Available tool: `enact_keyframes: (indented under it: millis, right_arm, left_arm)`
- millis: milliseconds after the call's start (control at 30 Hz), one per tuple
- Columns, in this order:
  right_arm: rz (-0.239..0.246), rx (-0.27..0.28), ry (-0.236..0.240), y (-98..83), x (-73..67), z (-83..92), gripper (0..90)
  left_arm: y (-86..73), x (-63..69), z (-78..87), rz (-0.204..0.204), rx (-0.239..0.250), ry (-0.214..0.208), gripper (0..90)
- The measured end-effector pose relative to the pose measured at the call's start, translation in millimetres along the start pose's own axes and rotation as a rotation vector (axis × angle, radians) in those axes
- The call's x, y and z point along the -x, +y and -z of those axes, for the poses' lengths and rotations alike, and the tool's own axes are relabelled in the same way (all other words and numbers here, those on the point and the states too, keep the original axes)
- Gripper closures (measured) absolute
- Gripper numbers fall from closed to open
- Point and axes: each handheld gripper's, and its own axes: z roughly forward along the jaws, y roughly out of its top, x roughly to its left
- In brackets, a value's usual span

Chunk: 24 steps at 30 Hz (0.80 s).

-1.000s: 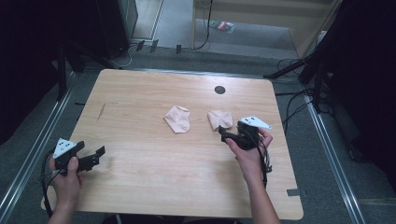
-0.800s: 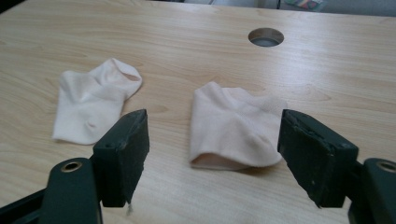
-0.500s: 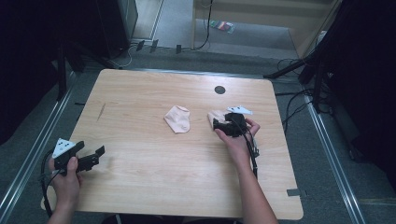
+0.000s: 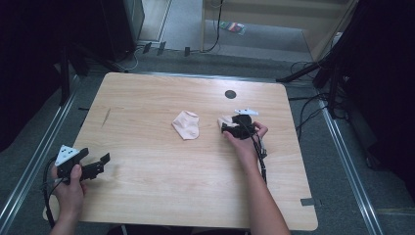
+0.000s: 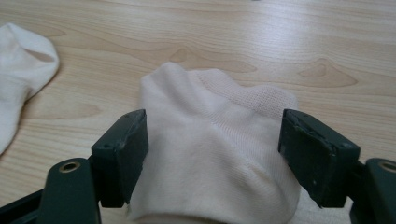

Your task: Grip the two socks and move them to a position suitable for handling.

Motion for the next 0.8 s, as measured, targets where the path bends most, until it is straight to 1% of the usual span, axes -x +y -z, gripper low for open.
enact_keyframes:
  millis: [33,67,133,200,300,333,367,400,433,567,633,667,733,767,800]
  right_arm:
    - [-0.009,-0.006,-0.001,-0.6,0.9,-1.6,25.0]
    - [-0.006,-0.017,-0.008,-2.3,2.5,-5.1,27.0]
    - [-0.003,-0.014,-0.013,-3.2,2.2,-5.7,28.1]
    - [0.021,-0.015,-0.033,-3.6,1.3,-6.1,32.8]
    - [0.017,-0.009,-0.050,-3.8,1.6,-6.0,40.7]
    - [0.013,-0.001,-0.062,-4.8,2.6,-5.4,46.4]
    - [0.013,-0.001,-0.062,-4.8,2.6,-5.4,46.4]
    - [0.017,0.004,-0.068,-5.3,3.1,-5.1,48.8]
    - [0.016,0.009,-0.070,-6.0,3.3,-4.7,53.1]
    - [0.019,0.049,-0.087,-9.7,6.3,-4.4,76.4]
    - [0.004,0.047,-0.097,-9.3,6.5,-4.4,79.5]
    - [0.005,0.047,-0.096,-9.1,7.0,-4.3,80.0]
    - [-0.003,0.037,-0.076,-7.3,10.3,-3.7,80.9]
    - [-0.023,0.023,-0.066,-4.8,13.1,-2.1,81.2]
    - [-0.029,0.022,-0.061,-3.4,14.8,-0.4,81.3]
  left_arm:
    - [0.0,0.0,-0.1,0.000,0.000,-0.001,13.8]
    - [0.1,0.0,-0.2,0.000,-0.001,-0.002,13.8]
    - [0.1,0.0,-0.3,-0.001,-0.001,-0.002,13.8]
    - [0.1,0.2,-0.3,-0.002,-0.003,0.000,13.9]
    - [0.2,0.2,-0.4,-0.004,-0.006,0.000,13.9]
    - [0.3,0.4,-0.6,-0.006,-0.008,0.000,13.9]
    - [0.3,0.4,-0.6,-0.006,-0.008,0.000,13.9]
    - [0.3,0.6,-0.7,-0.007,-0.008,0.000,13.9]
    - [0.3,0.7,-0.8,-0.007,-0.007,0.000,13.9]
    - [0.3,0.6,-0.6,-0.007,-0.007,0.000,13.9]
    - [0.3,0.5,-0.6,-0.007,-0.008,0.000,13.9]
    - [0.4,0.6,-0.7,-0.008,-0.010,-0.001,13.9]
    - [0.4,1.2,-0.9,-0.011,-0.010,0.002,13.9]
    - [0.4,1.2,-0.9,-0.014,-0.011,0.002,13.9]
    - [0.4,1.2,-0.9,-0.014,-0.012,0.002,13.9]
